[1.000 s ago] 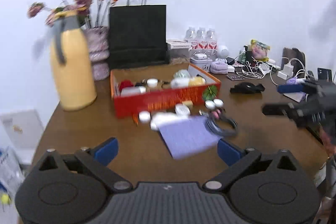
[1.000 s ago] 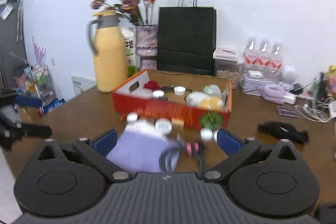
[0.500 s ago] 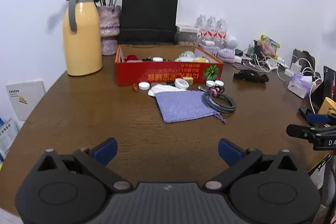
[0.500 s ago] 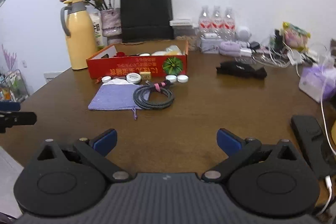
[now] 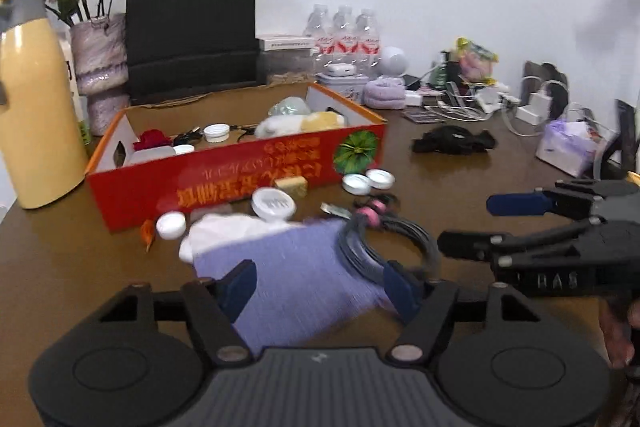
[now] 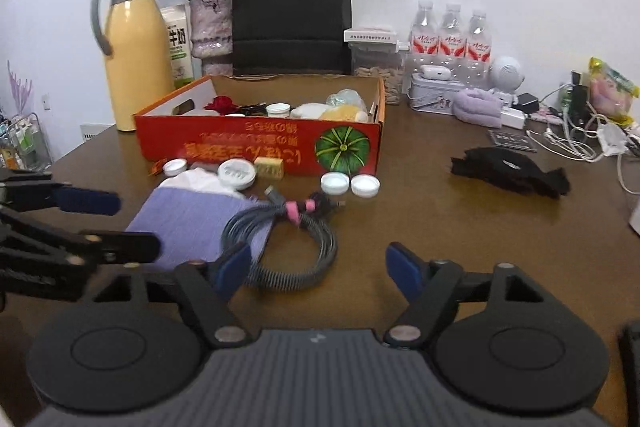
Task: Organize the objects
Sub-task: 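Grasp the black braided cable with the right gripper while the left grasps the round white puck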
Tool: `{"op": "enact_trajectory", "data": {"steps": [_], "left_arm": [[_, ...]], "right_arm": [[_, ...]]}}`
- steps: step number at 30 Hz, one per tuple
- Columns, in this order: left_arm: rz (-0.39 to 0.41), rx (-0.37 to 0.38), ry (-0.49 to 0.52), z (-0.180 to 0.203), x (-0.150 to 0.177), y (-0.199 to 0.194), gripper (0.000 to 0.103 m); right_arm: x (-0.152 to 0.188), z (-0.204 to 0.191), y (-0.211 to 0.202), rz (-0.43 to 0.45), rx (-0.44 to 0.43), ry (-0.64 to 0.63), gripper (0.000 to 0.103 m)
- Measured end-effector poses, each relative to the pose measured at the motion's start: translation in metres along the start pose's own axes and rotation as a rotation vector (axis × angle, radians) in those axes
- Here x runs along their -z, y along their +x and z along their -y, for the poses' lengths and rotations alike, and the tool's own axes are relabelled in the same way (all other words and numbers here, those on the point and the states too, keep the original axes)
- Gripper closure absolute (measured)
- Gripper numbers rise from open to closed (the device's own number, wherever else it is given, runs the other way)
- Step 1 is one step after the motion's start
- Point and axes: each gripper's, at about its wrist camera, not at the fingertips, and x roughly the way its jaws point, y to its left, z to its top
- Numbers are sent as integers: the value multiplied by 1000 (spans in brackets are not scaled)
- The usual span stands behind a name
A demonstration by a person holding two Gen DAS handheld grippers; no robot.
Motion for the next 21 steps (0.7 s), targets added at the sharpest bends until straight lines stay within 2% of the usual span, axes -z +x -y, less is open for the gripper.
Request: {"op": "enact_trajectory", "data": {"steps": [3, 4, 5, 7, 10, 12, 15, 18, 19, 21], "left_arm": [[-56, 11, -49, -11, -13, 27, 43], [-64, 37, -61, -13, -15, 33, 43], [-64, 65, -67, -14, -16, 37, 44], [-59, 83, -48, -12, -20, 46, 44], [-37, 23, -20, -17, -31, 64, 44], [-40, -14, -16, -23, -40, 81, 46], [-45, -71, 35, -24, -45, 104, 47], [-46, -72, 64, -22, -42, 114, 47], [-46, -70, 68, -21, -41, 117, 49], [-46, -77, 74, -20, -41, 120, 64]], "right_arm": [[-8, 0, 31, -41, -3, -27, 52], [-9, -1, 41, -57, -3, -34, 60], [-9, -1, 50, -72, -2, -35, 64], [-8, 0, 66, -98, -6, -32, 66], [-6, 3, 77, -98, -14, -19, 68], [-8, 4, 81, -92, -7, -16, 82], [-11, 10, 85, -84, 21, 7, 82], [-10, 14, 87, -72, 46, 27, 84], [-11, 16, 87, -71, 42, 34, 84], [-11, 15, 88, -73, 40, 30, 84]]}}
